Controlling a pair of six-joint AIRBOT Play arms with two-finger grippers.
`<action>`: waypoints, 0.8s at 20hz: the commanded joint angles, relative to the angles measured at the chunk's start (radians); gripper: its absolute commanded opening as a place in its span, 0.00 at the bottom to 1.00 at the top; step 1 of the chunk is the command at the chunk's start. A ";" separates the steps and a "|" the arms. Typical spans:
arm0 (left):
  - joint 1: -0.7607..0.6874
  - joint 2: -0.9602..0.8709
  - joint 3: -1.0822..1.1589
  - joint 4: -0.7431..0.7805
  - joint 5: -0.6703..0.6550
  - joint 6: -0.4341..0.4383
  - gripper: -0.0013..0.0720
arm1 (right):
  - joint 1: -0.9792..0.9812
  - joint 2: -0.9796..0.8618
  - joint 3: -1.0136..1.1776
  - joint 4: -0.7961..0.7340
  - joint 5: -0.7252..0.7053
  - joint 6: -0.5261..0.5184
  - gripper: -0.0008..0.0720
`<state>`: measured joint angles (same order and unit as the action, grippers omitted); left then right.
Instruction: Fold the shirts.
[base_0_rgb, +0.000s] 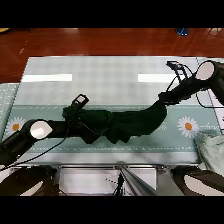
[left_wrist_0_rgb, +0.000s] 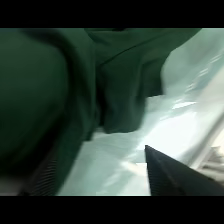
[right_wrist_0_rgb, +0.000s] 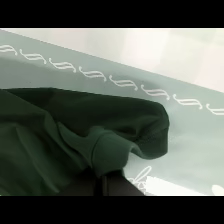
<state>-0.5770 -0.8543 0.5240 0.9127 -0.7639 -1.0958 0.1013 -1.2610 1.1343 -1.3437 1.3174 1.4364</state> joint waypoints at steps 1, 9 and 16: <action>-0.055 -0.001 0.006 0.190 0.056 0.010 0.92 | 0.000 0.000 0.000 0.000 -0.002 0.000 0.04; -0.108 -0.154 0.006 0.237 0.058 0.011 0.92 | 0.000 0.000 0.000 0.003 -0.002 0.001 0.04; -0.117 -0.217 0.011 0.480 0.168 -0.214 0.19 | 0.000 0.000 0.000 0.003 0.006 0.001 0.04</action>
<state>-0.7059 -1.0550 0.5308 1.2606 -0.6323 -1.1851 0.1013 -1.2610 1.1347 -1.3407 1.3182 1.4368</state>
